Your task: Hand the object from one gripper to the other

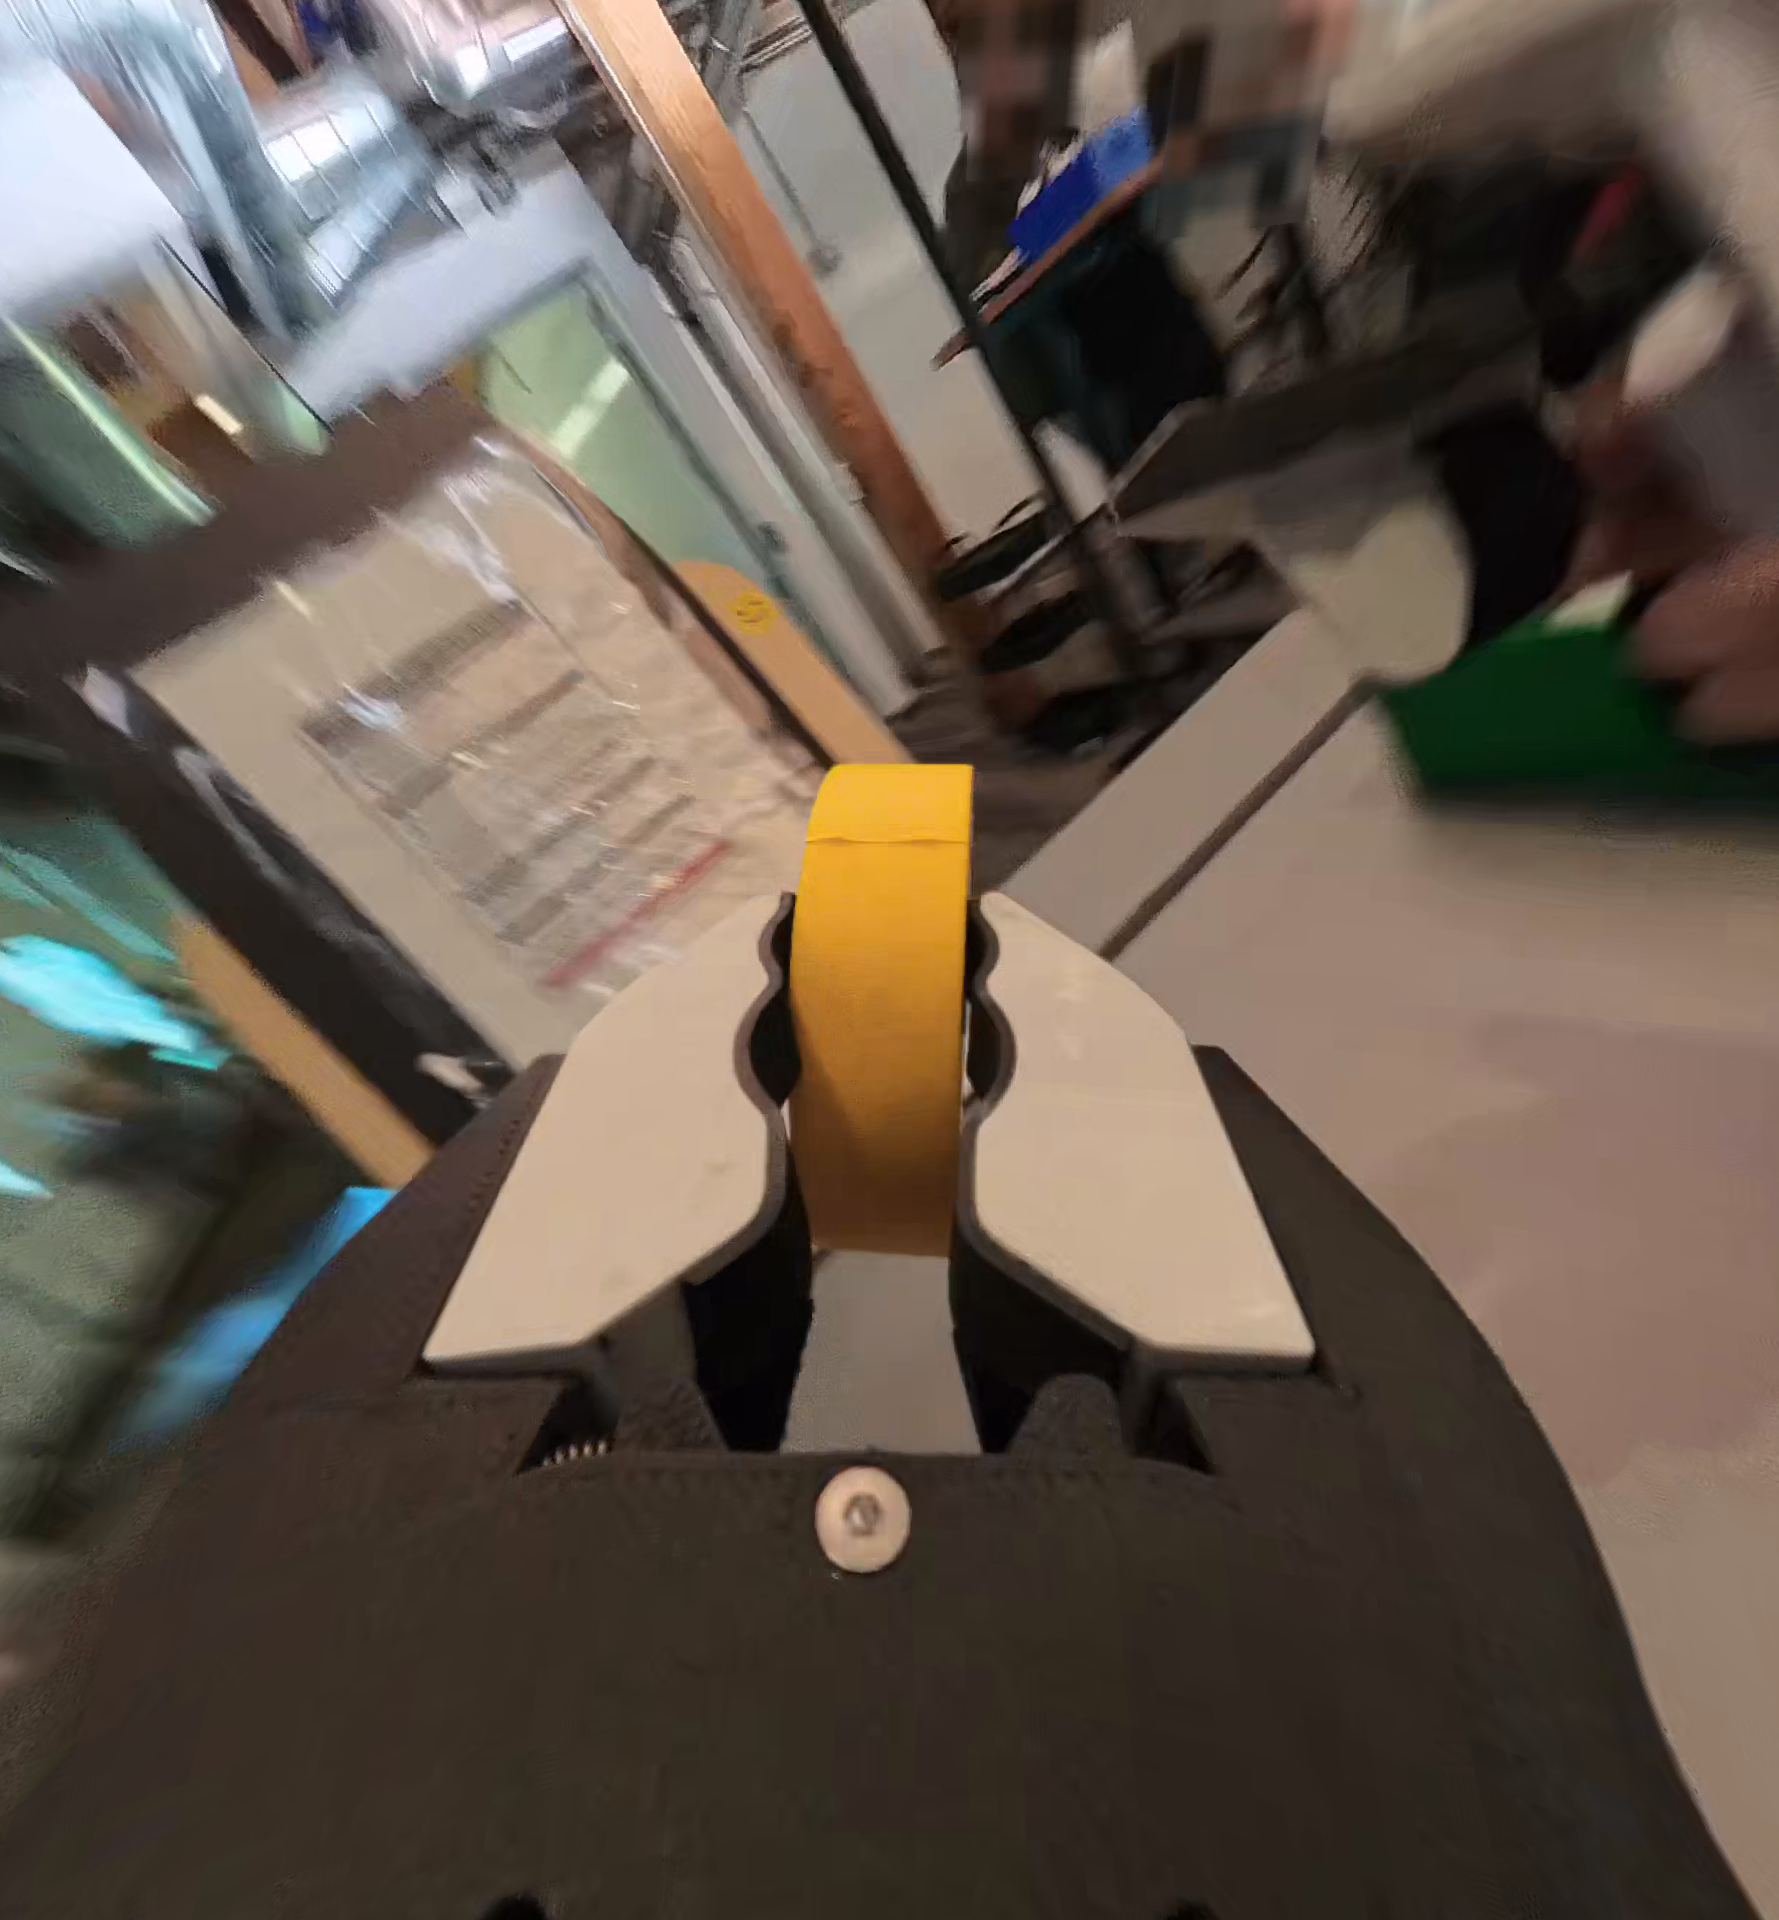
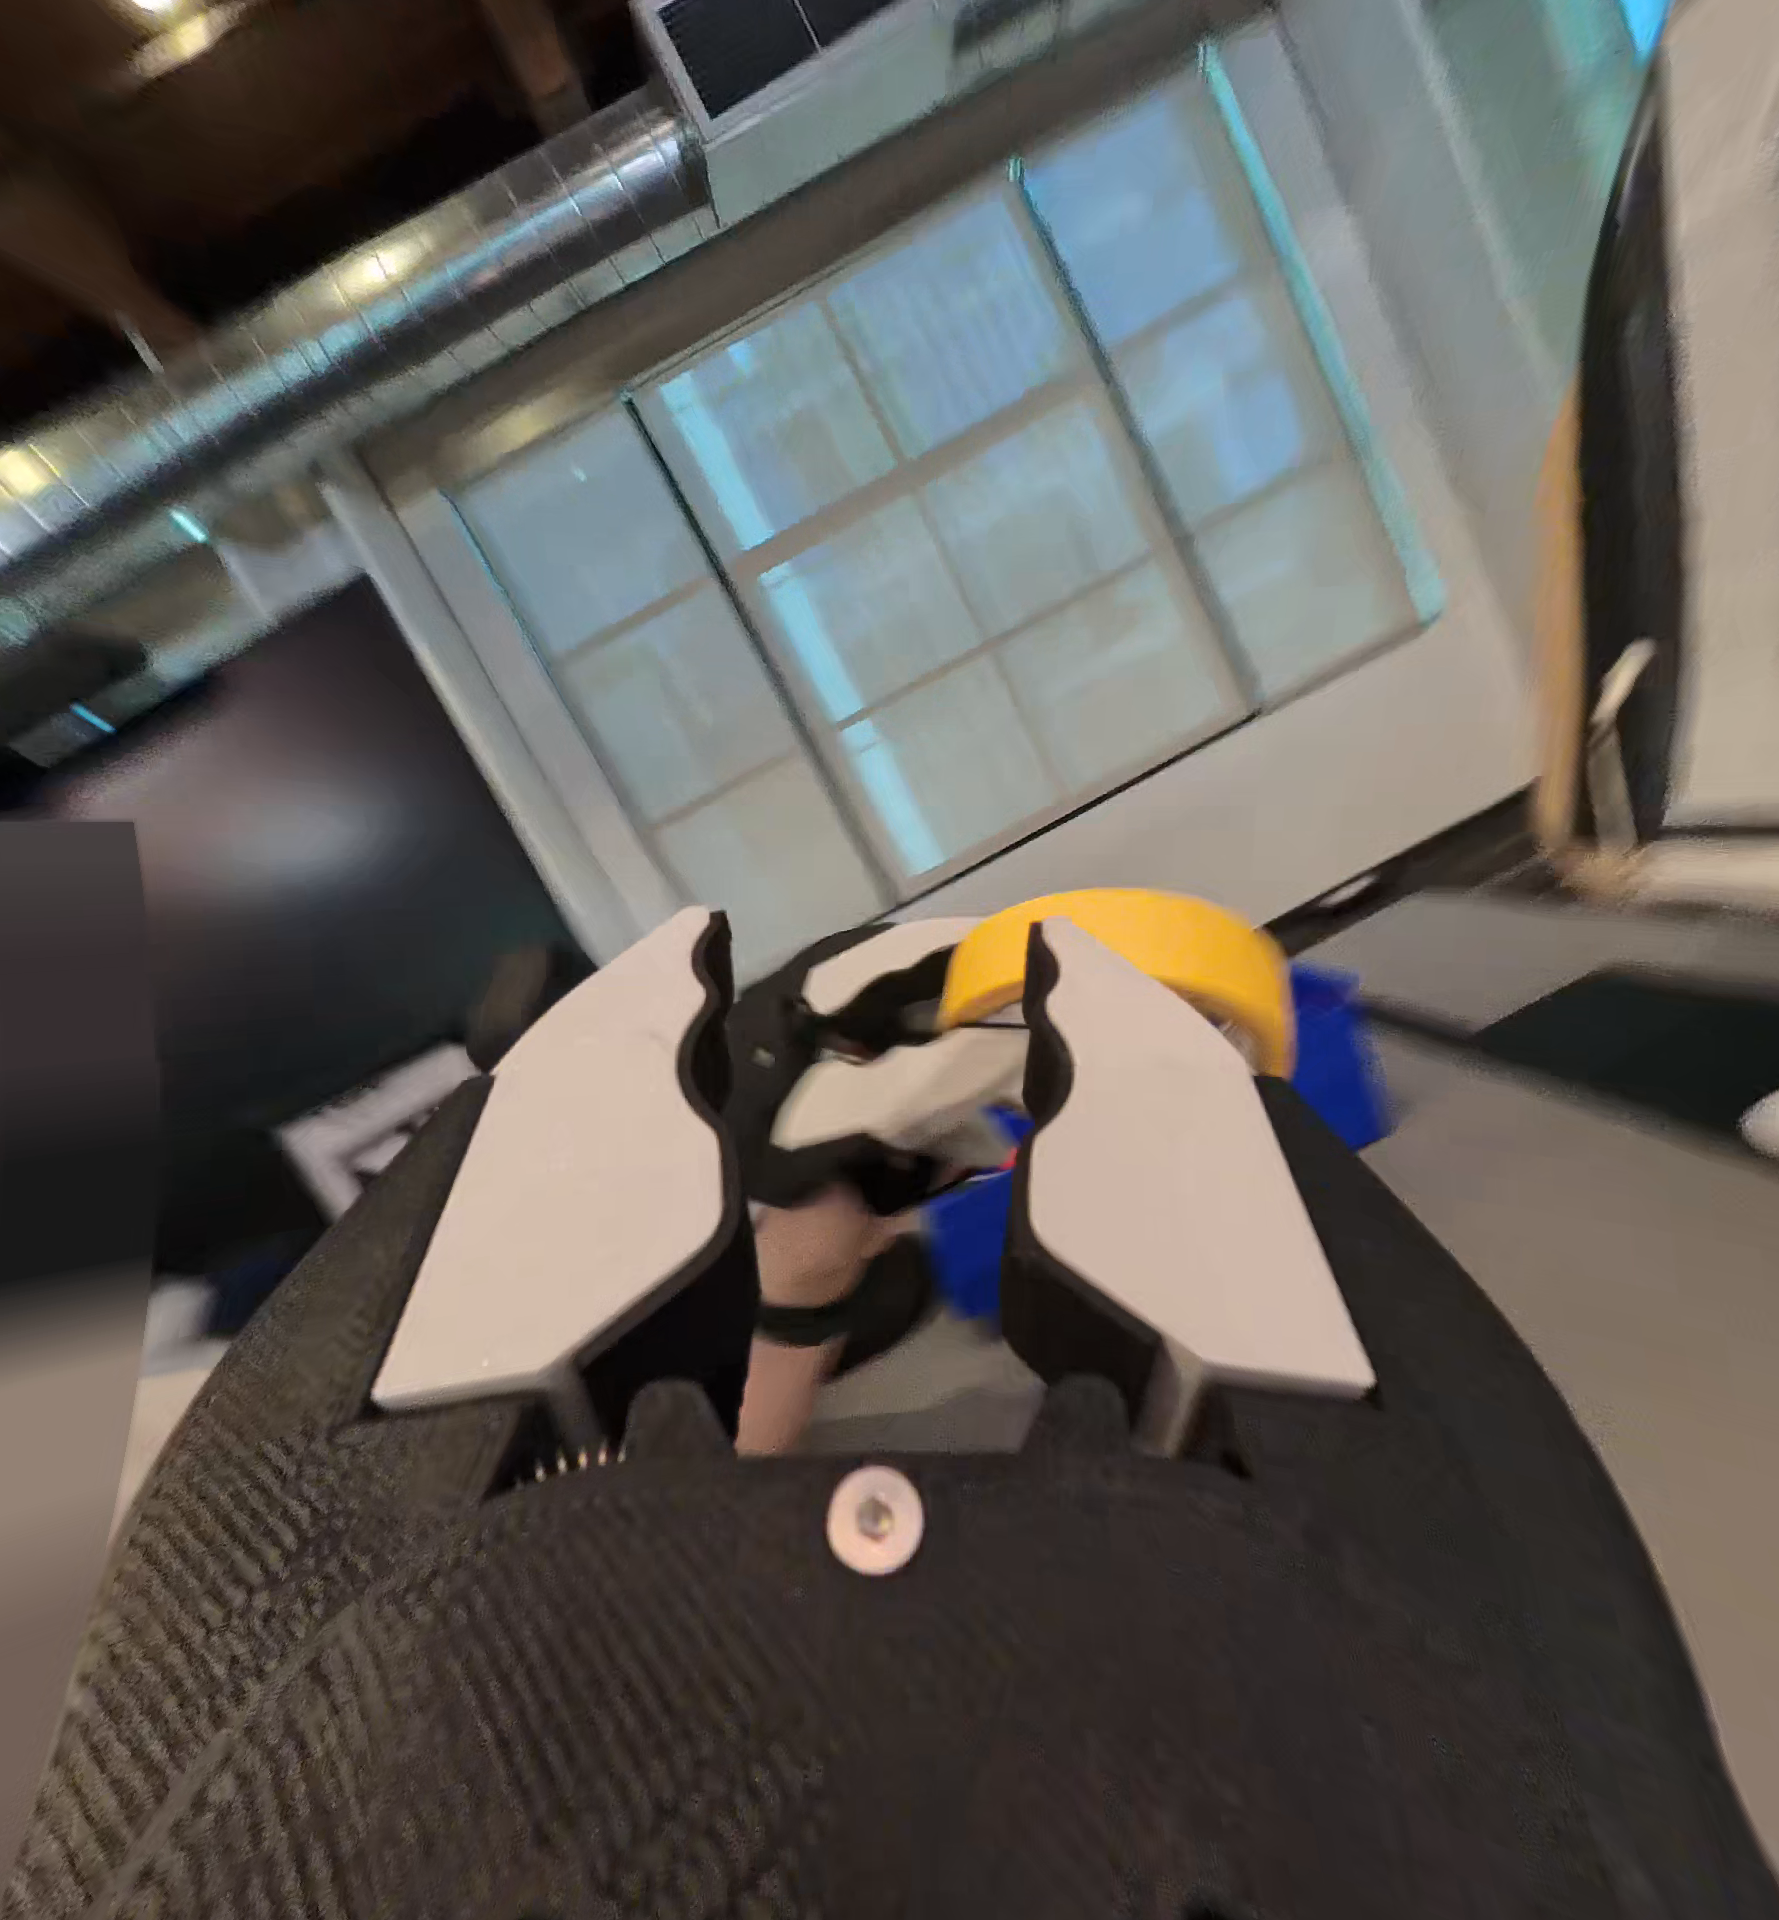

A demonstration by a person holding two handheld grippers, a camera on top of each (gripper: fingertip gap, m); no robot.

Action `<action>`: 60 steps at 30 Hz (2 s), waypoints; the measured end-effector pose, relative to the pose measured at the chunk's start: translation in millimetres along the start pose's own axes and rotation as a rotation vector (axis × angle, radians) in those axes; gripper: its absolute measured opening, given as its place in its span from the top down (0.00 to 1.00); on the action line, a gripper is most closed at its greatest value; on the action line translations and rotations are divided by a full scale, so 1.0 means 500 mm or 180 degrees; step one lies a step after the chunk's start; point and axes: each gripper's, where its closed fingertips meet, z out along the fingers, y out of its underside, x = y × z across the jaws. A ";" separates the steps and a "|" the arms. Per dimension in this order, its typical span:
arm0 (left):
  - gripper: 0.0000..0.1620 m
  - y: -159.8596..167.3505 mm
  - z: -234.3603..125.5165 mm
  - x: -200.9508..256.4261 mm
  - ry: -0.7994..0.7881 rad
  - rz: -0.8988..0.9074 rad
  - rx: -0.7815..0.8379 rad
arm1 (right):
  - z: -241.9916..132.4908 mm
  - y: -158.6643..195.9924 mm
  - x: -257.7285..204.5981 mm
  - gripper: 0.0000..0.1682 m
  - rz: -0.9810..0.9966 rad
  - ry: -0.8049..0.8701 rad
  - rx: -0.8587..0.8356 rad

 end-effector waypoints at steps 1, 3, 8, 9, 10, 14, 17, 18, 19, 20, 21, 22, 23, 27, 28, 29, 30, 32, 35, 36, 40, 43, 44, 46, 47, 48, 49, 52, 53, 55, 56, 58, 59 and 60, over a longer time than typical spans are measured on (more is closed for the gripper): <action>0.82 -0.010 -0.004 0.000 0.0252 -0.0581 0.0071 | -0.004 -0.007 0.005 0.68 -0.0465 0.0193 0.0058; 0.82 -0.031 -0.014 0.007 0.0843 -0.1685 0.0212 | -0.014 -0.009 0.034 0.68 -0.1458 0.0722 0.0079; 0.82 -0.049 -0.022 -0.002 0.1420 -0.3054 0.0527 | 0.001 0.046 0.078 0.67 -0.2586 0.1355 -0.0406; 0.82 -0.050 -0.022 -0.004 0.1410 -0.3120 0.0584 | 0.005 0.057 0.085 0.67 -0.2501 0.1388 -0.0431; 0.82 -0.052 -0.022 -0.004 0.1396 -0.3167 0.0619 | 0.008 0.068 0.092 0.67 -0.2361 0.1386 -0.0413; 0.82 -0.049 -0.011 0.021 0.1243 -0.2760 0.0553 | 0.013 0.108 0.119 0.84 -0.1599 0.1254 -0.0579; 0.71 -0.062 -0.011 0.058 0.1419 -0.2600 0.0451 | -0.018 0.091 0.156 0.91 -0.1589 0.1527 -0.0695; 0.58 -0.067 -0.012 0.062 0.1456 -0.2606 0.0408 | -0.032 0.078 0.165 0.93 -0.1708 0.1620 -0.0683; 0.51 -0.067 -0.014 0.063 0.1473 -0.2537 0.0336 | -0.043 0.067 0.173 0.93 -0.1867 0.1710 -0.0716; 0.51 -0.065 -0.017 0.061 0.1444 -0.2398 0.0271 | -0.054 0.058 0.182 0.94 -0.2070 0.1833 -0.0797; 0.52 -0.065 -0.021 0.059 0.1412 -0.2257 0.0234 | -0.061 0.047 0.183 0.94 -0.2324 0.1906 -0.0839; 0.54 -0.066 -0.026 0.058 0.1406 -0.2160 0.0181 | -0.062 0.042 0.174 0.94 -0.2673 0.1864 -0.0901; 0.54 -0.066 -0.031 0.059 0.1431 -0.2109 0.0109 | -0.057 0.043 0.156 0.94 -0.3107 0.1741 -0.0969; 0.56 -0.077 -0.057 0.073 0.1843 -0.2294 -0.0053 | -0.033 0.070 0.066 0.94 -0.4720 0.1203 -0.1061; 0.57 -0.079 -0.066 0.081 0.2026 -0.2369 -0.0090 | -0.028 0.077 0.046 0.94 -0.5063 0.1111 -0.1037; 0.58 -0.079 -0.076 0.091 0.2242 -0.2440 -0.0163 | -0.024 0.084 0.026 0.94 -0.5394 0.1003 -0.0991; 0.59 -0.076 -0.086 0.102 0.2455 -0.2511 -0.0260 | -0.020 0.093 0.008 0.94 -0.5699 0.0869 -0.0936; 0.60 -0.074 -0.103 0.118 0.2807 -0.2635 -0.0371 | -0.014 0.107 -0.023 0.94 -0.6168 0.0643 -0.0822; 0.64 -0.065 -0.112 0.135 0.3084 -0.2702 -0.0480 | -0.005 0.134 -0.045 0.94 -0.6505 0.0365 -0.0877; 0.65 -0.057 -0.120 0.150 0.3241 -0.2666 -0.0596 | -0.003 0.142 -0.049 0.94 -0.6546 0.0303 -0.0894; 0.80 -0.032 -0.154 0.212 0.3824 -0.2399 -0.0987 | 0.002 0.157 -0.050 0.94 -0.6577 0.0222 -0.0937; 0.92 -0.046 -0.149 0.225 0.3949 -0.2247 -0.0752 | 0.002 0.149 -0.038 0.94 -0.6599 0.0339 -0.0888; 0.94 -0.049 -0.143 0.223 0.3900 -0.2199 -0.0682 | 0.001 0.139 -0.032 0.93 -0.6538 0.0434 -0.0850; 0.94 -0.049 -0.127 0.213 0.3670 -0.2061 -0.0566 | -0.004 0.108 -0.017 0.88 -0.6306 0.0716 -0.0760; 0.94 -0.051 -0.122 0.206 0.3566 -0.1996 -0.0498 | -0.007 0.091 -0.011 0.83 -0.6136 0.0839 -0.0690; 0.94 -0.054 -0.116 0.197 0.3445 -0.1919 -0.0410 | -0.011 0.075 -0.004 0.81 -0.5951 0.0940 -0.0649; 0.94 -0.056 -0.107 0.186 0.3258 -0.1812 -0.0328 | -0.017 0.058 0.004 0.81 -0.5761 0.1065 -0.0619; 0.94 -0.049 -0.068 0.144 0.2305 -0.1002 -0.0059 | -0.031 0.021 0.030 0.81 -0.4982 0.1275 -0.0556; 0.94 -0.042 -0.052 0.124 0.1864 -0.0628 -0.0010 | -0.031 0.021 0.036 0.79 -0.4506 0.1194 -0.0572; 0.94 -0.022 -0.029 0.093 0.1039 0.0319 -0.0032 | -0.022 0.038 0.020 0.77 -0.3195 0.0672 -0.0617; 0.94 -0.014 -0.018 0.071 0.0572 0.0767 -0.0103 | -0.017 0.039 0.005 0.76 -0.2498 0.0425 -0.0573; 0.94 0.007 -0.005 0.056 0.0000 0.1688 -0.0290 | -0.011 0.020 -0.016 0.71 -0.1380 0.0156 -0.0379; 0.94 0.020 0.001 0.058 -0.0152 0.2080 -0.0413 | -0.009 0.014 -0.018 0.70 -0.1034 0.0126 -0.0324; 0.94 0.032 0.008 0.065 -0.0244 0.2379 -0.0500 | -0.007 0.015 -0.017 0.69 -0.0880 0.0165 -0.0330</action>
